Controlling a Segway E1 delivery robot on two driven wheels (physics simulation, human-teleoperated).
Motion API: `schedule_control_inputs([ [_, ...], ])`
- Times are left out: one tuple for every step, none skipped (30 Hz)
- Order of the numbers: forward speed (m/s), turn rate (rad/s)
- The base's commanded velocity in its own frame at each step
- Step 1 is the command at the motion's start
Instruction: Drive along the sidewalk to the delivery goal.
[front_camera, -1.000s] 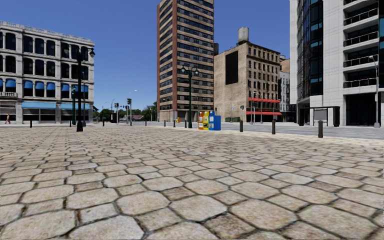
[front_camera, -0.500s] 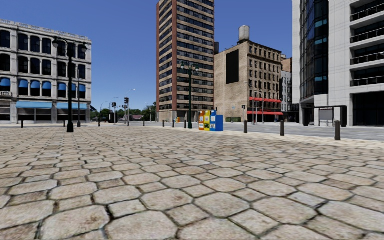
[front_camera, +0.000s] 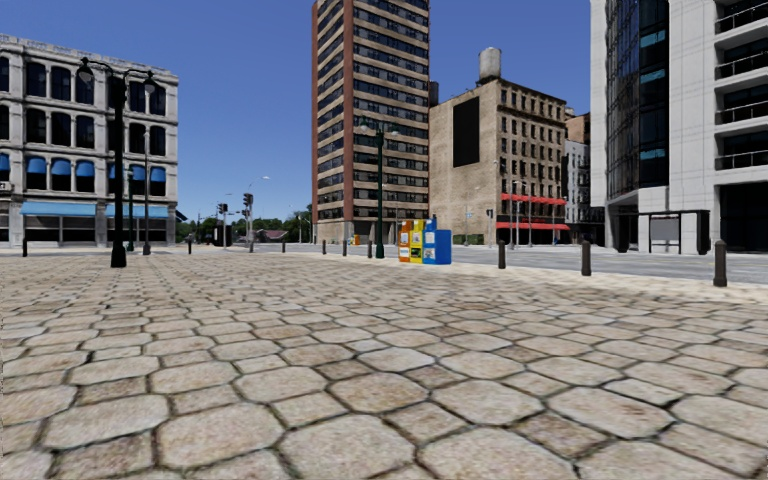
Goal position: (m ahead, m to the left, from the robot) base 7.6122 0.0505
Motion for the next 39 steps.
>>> schedule_control_inputs([
  [2.00,0.00],
  [2.00,0.00],
  [2.00,0.00],
  [2.00,0.00],
  [2.00,0.00],
  [2.00,0.00],
  [2.00,0.00],
  [2.00,0.00],
  [2.00,0.00],
  [2.00,0.00],
  [2.00,0.00],
  [2.00,0.00],
  [2.00,0.00],
  [2.00,0.00],
  [2.00,0.00],
  [2.00,0.00],
  [2.00,0.00],
  [2.00,0.00],
  [2.00,0.00],
  [2.00,0.00],
  [2.00,0.00],
  [2.00,0.00],
  [2.00,0.00],
  [2.00,0.00],
  [2.00,0.00],
  [2.00,0.00],
  [2.00,0.02],
  [2.00,0.02],
  [2.00,0.15],
  [2.00,0.32],
  [2.00,0.38],
  [2.00,0.39],
  [2.00,0.39],
  [2.00,0.39],
  [2.00,0.39],
  [2.00,0.39],
  [2.00,0.39],
  [2.00,0.39],
  [2.00,0.39],
])
